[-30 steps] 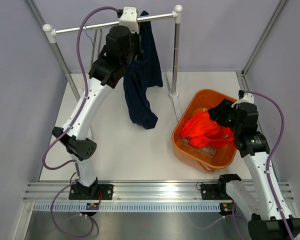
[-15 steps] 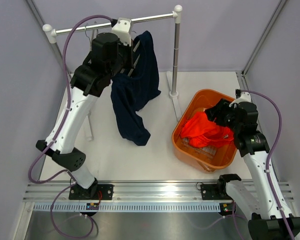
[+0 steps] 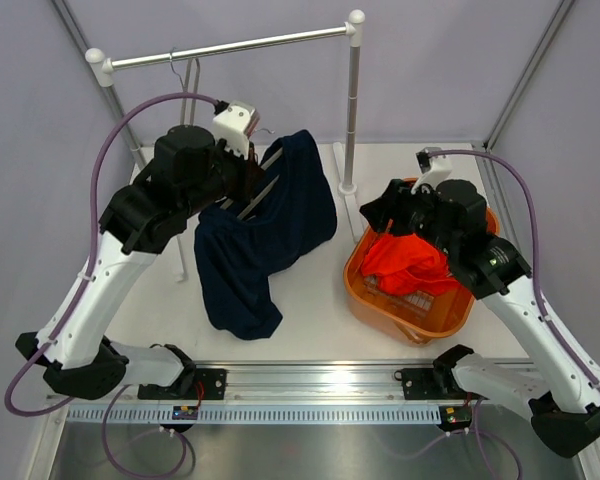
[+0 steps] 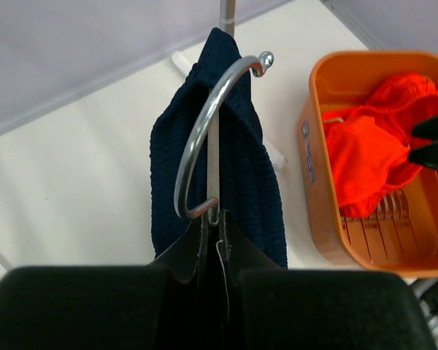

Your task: Remove the shorts from the hanger

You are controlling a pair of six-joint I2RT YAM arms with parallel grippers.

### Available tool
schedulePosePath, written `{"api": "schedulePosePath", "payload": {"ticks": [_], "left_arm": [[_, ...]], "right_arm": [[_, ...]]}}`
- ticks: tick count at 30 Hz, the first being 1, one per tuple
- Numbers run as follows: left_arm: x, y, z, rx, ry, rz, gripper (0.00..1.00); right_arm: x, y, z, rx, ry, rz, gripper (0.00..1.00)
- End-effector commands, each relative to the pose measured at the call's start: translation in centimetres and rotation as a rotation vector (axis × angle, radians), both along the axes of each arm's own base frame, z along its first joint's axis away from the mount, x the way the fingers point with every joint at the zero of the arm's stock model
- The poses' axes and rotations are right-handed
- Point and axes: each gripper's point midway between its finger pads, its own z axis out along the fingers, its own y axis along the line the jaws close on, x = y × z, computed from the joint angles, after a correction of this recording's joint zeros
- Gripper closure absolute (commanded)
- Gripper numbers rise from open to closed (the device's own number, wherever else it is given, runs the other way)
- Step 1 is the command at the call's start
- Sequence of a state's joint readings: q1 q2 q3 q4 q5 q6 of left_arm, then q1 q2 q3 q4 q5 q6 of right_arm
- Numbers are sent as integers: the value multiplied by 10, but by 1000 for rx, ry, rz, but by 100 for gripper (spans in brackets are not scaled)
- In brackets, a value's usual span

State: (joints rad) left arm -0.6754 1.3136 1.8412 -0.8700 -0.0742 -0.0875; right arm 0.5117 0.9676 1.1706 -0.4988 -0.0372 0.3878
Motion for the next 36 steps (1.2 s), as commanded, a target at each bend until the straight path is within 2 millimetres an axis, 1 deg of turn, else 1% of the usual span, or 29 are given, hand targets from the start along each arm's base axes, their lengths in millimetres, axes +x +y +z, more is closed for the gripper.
{"api": "schedulePosePath", "payload": {"ticks": [1, 2, 3, 4, 5, 6, 7, 8, 9, 10, 11, 12, 13, 14, 18, 21, 24, 25, 26, 27, 29, 30, 32, 33, 34, 36], "left_arm": [[-9, -14, 11, -71, -54, -65, 100], [-8, -16, 0, -61, -35, -65, 100], [-12, -20, -3, -66, -29, -78, 100], [-12, -24, -4, -73, -31, -88, 100], [-14, -28, -11, -66, -19, -99, 100], [-14, -30, -13, -67, -15, -103, 100], [-15, -33, -13, -72, -15, -109, 100], [-16, -36, -15, -72, -13, -115, 100], [-16, -39, -18, -70, -11, -118, 100], [-18, -40, -18, -72, -11, -122, 100], [-20, -43, -18, -74, -11, -129, 100], [-20, -44, -16, -78, -15, -131, 100], [-22, -45, -15, -82, -19, -135, 100], [-24, -48, -14, -83, -20, -145, 100], [-29, -52, -14, -75, -22, -157, 100], [-31, -53, -14, -73, -24, -161, 100], [-34, -52, -12, -75, -26, -164, 100], [-34, -52, -13, -72, -24, -163, 100], [-36, -52, -14, -70, -22, -166, 100], [-37, -50, -15, -62, -21, -162, 100], [-39, -50, -19, -49, -14, -160, 100], [-39, -47, -24, -37, -11, -149, 100], [-41, -45, -29, -24, -7, -141, 100], [-42, -45, -37, -11, 4, -141, 100], [-45, -43, -37, -13, 2, -141, 100], [-48, -41, -42, 0, 4, -134, 100]], "right_arm": [[3, 17, 32, -4, -67, 4, 40], [4, 21, 35, -4, -69, 4, 40], [7, 29, 32, -15, -60, 13, 40], [3, 39, 41, -8, -73, 39, 40], [4, 44, 43, -13, -77, 37, 40], [8, 52, 39, -26, -64, 44, 40], [3, 62, 50, -16, -80, 67, 39], [5, 65, 52, -21, -84, 60, 39], [8, 72, 55, -27, -86, 65, 38], [6, 81, 55, -32, -86, 79, 38], [8, 83, 54, -46, -85, 69, 38], [12, 90, 46, -66, -68, 73, 38], [14, 93, 49, -68, -71, 72, 38], [17, 99, 42, -85, -58, 75, 38], [22, 111, 37, -91, -48, 85, 38], [26, 118, 32, -106, -37, 87, 39], [32, 117, 26, -128, -27, 63, 42], [34, 117, 25, -132, -28, 53, 45], [36, 114, 26, -137, -33, 38, 54], [37, 113, 26, -140, -34, 29, 58], [39, 108, 31, -143, -50, 4, 69], [39, 106, 34, -141, -56, -3, 77], [42, 100, 40, -151, -74, -31, 83], [42, 97, 42, -159, -79, -43, 88], [43, 94, 48, -158, -90, -56, 91], [48, 87, 48, -189, -95, -95, 94]]}}
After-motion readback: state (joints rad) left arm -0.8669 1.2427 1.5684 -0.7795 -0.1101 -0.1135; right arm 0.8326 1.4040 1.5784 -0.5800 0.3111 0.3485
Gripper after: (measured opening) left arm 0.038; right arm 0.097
